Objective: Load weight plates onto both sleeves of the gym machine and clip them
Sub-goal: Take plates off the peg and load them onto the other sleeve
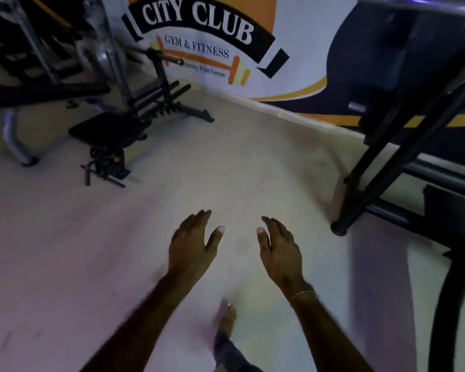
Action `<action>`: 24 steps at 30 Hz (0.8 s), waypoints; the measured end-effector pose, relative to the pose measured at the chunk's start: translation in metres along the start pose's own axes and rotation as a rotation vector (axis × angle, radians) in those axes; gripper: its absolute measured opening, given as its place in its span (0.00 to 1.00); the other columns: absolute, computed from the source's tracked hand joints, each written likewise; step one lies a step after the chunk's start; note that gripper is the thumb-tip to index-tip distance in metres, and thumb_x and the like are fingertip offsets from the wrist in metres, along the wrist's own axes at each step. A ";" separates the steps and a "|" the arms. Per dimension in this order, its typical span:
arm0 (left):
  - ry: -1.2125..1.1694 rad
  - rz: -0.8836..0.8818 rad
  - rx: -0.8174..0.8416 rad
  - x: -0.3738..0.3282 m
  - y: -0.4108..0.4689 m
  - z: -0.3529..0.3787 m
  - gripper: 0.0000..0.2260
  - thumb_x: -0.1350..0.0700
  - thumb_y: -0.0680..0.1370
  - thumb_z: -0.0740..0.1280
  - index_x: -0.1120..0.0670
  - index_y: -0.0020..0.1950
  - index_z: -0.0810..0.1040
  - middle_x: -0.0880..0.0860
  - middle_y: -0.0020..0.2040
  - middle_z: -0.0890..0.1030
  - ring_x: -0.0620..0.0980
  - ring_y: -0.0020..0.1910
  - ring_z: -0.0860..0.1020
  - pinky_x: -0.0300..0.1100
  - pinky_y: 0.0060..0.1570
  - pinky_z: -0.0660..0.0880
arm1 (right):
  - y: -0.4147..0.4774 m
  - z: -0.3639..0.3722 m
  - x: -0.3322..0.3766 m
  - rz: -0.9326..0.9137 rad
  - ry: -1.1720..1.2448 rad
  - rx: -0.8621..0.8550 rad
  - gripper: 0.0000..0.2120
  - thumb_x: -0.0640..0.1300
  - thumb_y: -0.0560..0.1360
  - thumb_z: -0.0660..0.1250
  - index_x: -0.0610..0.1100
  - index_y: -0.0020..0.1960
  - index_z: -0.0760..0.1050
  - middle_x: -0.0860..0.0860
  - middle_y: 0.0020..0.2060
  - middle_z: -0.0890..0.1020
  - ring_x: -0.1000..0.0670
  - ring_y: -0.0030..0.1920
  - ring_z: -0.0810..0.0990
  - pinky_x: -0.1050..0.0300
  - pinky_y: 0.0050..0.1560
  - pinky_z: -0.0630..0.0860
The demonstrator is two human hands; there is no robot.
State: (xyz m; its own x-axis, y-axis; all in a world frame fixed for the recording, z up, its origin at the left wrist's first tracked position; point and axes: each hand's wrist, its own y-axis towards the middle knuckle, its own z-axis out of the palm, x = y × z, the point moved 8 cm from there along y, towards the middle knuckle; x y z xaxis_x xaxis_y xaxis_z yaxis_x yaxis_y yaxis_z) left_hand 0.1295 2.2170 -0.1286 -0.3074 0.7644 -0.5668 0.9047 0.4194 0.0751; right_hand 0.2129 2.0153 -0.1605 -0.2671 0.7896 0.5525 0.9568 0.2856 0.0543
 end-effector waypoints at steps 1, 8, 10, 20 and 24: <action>0.002 0.002 -0.005 0.003 0.030 0.000 0.27 0.39 0.80 0.59 0.51 0.76 0.70 0.52 0.74 0.73 0.53 0.75 0.68 0.53 0.70 0.70 | 0.030 0.006 0.004 0.000 0.003 0.002 0.28 0.61 0.81 0.49 0.51 0.76 0.69 0.48 0.74 0.74 0.45 0.73 0.72 0.44 0.67 0.74; -0.019 0.021 0.025 -0.002 0.231 0.001 0.28 0.37 0.80 0.58 0.50 0.77 0.68 0.51 0.75 0.71 0.52 0.76 0.67 0.53 0.71 0.69 | 0.224 0.009 0.040 -0.007 -0.012 -0.035 0.34 0.65 0.78 0.43 0.49 0.74 0.71 0.46 0.71 0.76 0.42 0.70 0.74 0.44 0.63 0.76; -0.040 0.026 0.034 -0.006 0.289 0.006 0.27 0.39 0.81 0.59 0.50 0.77 0.68 0.50 0.76 0.71 0.51 0.76 0.66 0.51 0.71 0.68 | 0.277 0.005 0.043 0.004 -0.028 -0.056 0.36 0.66 0.77 0.41 0.49 0.74 0.70 0.46 0.72 0.75 0.42 0.70 0.74 0.44 0.63 0.76; -0.115 0.210 0.155 -0.033 0.598 0.063 0.26 0.41 0.81 0.60 0.51 0.77 0.68 0.51 0.75 0.72 0.52 0.75 0.67 0.51 0.70 0.70 | 0.541 0.021 0.018 0.193 -0.079 -0.164 0.26 0.60 0.83 0.51 0.51 0.75 0.69 0.47 0.73 0.74 0.44 0.71 0.73 0.43 0.65 0.75; -0.097 0.304 0.239 -0.053 0.698 0.080 0.27 0.40 0.81 0.60 0.52 0.77 0.67 0.52 0.76 0.71 0.52 0.75 0.67 0.51 0.71 0.69 | 0.626 0.016 0.019 0.283 -0.076 -0.213 0.22 0.56 0.84 0.55 0.50 0.76 0.68 0.48 0.72 0.74 0.44 0.70 0.73 0.45 0.64 0.74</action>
State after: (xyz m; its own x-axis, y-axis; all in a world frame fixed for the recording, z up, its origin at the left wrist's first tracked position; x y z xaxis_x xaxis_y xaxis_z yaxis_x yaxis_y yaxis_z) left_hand 0.8013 2.4300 -0.1114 0.0035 0.7814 -0.6241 0.9968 0.0470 0.0645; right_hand 0.8045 2.2177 -0.1292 0.0115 0.8614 0.5078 0.9944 -0.0630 0.0844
